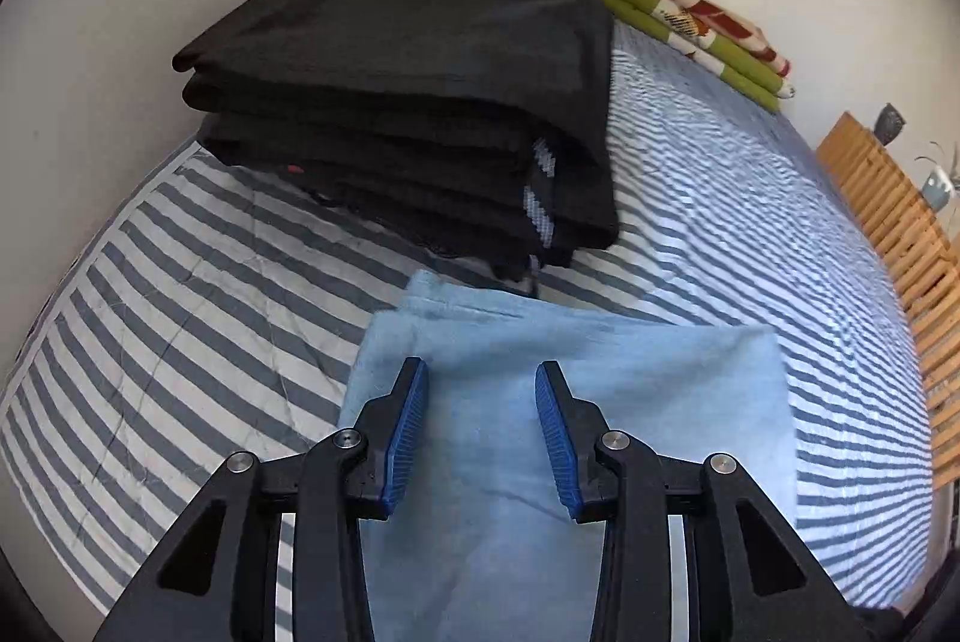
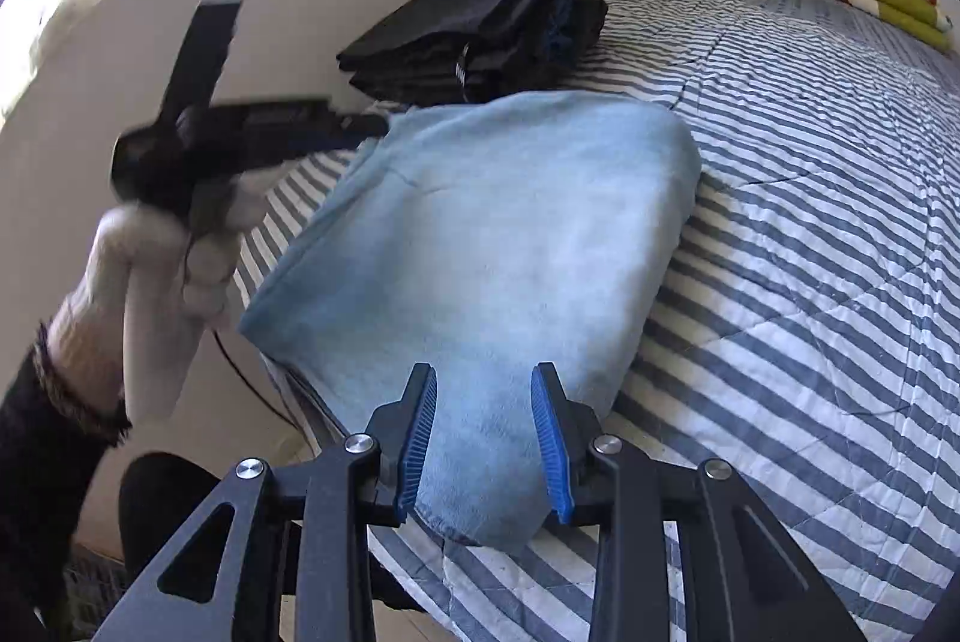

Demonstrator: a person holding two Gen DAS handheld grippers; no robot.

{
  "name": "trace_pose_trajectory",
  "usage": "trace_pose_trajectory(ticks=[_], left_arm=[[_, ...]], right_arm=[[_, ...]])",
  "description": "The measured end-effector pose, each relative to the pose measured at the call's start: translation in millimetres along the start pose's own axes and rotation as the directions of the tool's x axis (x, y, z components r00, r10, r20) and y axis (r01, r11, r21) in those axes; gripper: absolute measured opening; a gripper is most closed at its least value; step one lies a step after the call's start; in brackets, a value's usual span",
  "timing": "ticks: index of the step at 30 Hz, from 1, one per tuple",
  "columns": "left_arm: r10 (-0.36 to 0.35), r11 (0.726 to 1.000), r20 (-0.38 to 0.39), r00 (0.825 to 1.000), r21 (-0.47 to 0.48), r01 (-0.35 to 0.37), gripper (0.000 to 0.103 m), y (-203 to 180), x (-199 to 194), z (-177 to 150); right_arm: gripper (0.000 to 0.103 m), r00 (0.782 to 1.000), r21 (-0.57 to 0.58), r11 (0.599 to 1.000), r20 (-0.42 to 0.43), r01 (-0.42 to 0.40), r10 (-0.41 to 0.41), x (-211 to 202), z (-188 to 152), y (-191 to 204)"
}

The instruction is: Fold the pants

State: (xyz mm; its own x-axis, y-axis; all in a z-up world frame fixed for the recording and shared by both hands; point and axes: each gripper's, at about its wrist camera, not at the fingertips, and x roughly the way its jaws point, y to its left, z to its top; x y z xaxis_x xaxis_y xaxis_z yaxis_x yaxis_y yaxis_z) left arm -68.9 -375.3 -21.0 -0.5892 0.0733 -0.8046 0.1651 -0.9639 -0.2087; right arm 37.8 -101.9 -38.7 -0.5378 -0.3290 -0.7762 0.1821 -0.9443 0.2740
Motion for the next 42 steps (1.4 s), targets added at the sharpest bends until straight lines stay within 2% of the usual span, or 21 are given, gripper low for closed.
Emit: trace_pose_trajectory(ticks=[3,6,9,10,11,13,16,18,20,22,25,27,29,31,32,33,34,35,38,39,42], left_arm=[[-0.003,1.0,-0.034,0.999,-0.025,0.002,0.04,7,25,1],[0.031,0.999,-0.039,0.999,0.015,-0.031,0.04,1,30,6],[0.095,0.993,0.001,0.996,0.064,-0.094,0.037,-10,9,4],[0.079,0.994,0.023,0.997,0.079,-0.081,0.036,-16,-3,-1],[0.033,0.995,0.037,0.999,0.096,-0.037,0.036,-23,-16,-9],[-0.06,0.986,0.039,0.997,0.155,0.054,0.036,-43,-41,-33],[-0.173,0.95,-0.02,0.985,0.26,0.172,0.036,-80,-66,-83],[-0.201,0.927,-0.062,0.978,0.311,0.211,0.036,-103,-70,-112],[-0.221,0.916,-0.113,0.969,0.316,0.246,0.036,-117,-63,-134],[-0.231,0.912,-0.149,0.962,0.311,0.267,0.036,-124,-54,-149],[-0.218,0.91,-0.141,0.966,0.328,0.253,0.036,-125,-48,-162],[-0.231,0.909,-0.145,0.962,0.32,0.267,0.036,-124,-47,-162],[-0.238,0.908,-0.154,0.959,0.315,0.275,0.036,-125,-46,-162],[-0.226,0.899,-0.148,0.963,0.348,0.264,0.036,-128,-43,-166],[-0.221,0.895,-0.149,0.964,0.361,0.261,0.036,-130,-43,-166],[-0.223,0.896,-0.157,0.962,0.357,0.266,0.037,-130,-44,-164],[-0.231,0.897,-0.167,0.959,0.346,0.276,0.037,-129,-45,-162],[-0.24,0.897,-0.176,0.955,0.336,0.287,0.037,-126,-48,-159],[-0.235,0.917,-0.122,0.964,0.302,0.262,0.037,-107,-70,-145],[-0.231,0.926,-0.089,0.969,0.285,0.247,0.041,-96,-80,-137],[-0.156,0.969,0.004,0.988,0.195,0.153,0.07,-51,-100,-112]], right_arm=[[0.03,0.999,-0.003,1.0,-0.036,0.016,-0.016,16,-19,1],[0.03,0.999,-0.077,0.996,-0.02,0.045,-0.047,16,-27,8],[0.03,0.998,-0.083,0.996,-0.067,-0.023,0.017,6,-20,3],[0.03,0.997,-0.072,0.996,-0.065,-0.054,0.049,-1,-16,-2],[0.03,0.997,-0.048,0.997,-0.045,-0.063,0.061,-10,-10,-11],[0.03,0.999,0.009,0.999,0.01,-0.042,0.041,-26,5,-35],[0.03,0.996,0.11,0.994,0.081,0.026,-0.035,-37,36,-71],[0.03,0.993,0.162,0.986,0.101,0.036,-0.052,-32,59,-91],[0.03,0.992,0.185,0.981,0.101,0.052,-0.072,-19,83,-99],[0.03,0.992,0.159,0.984,0.085,0.083,-0.098,-3,102,-98],[0.03,0.991,0.132,0.985,0.059,0.114,-0.123,21,117,-92],[0.03,0.99,0.135,0.983,0.039,0.127,-0.133,38,127,-95],[0.03,0.992,0.166,0.978,0.005,0.126,-0.128,56,132,-104],[0.03,0.991,0.195,0.972,-0.044,0.13,-0.124,77,134,-115],[0.036,0.987,0.186,0.971,-0.082,0.152,-0.138,91,134,-117],[0.041,0.981,0.156,0.972,-0.103,0.178,-0.164,102,131,-116],[0.047,0.979,0.131,0.972,-0.088,0.193,-0.183,103,129,-114],[0.047,0.978,0.121,0.972,-0.08,0.201,-0.193,100,130,-111],[0.047,0.991,0.18,0.975,-0.047,0.129,-0.123,76,126,-117],[0.047,0.995,0.215,0.972,-0.027,0.095,-0.091,65,120,-121],[0.049,1.0,0.264,0.964,-0.009,0.028,-0.027,38,92,-126]])
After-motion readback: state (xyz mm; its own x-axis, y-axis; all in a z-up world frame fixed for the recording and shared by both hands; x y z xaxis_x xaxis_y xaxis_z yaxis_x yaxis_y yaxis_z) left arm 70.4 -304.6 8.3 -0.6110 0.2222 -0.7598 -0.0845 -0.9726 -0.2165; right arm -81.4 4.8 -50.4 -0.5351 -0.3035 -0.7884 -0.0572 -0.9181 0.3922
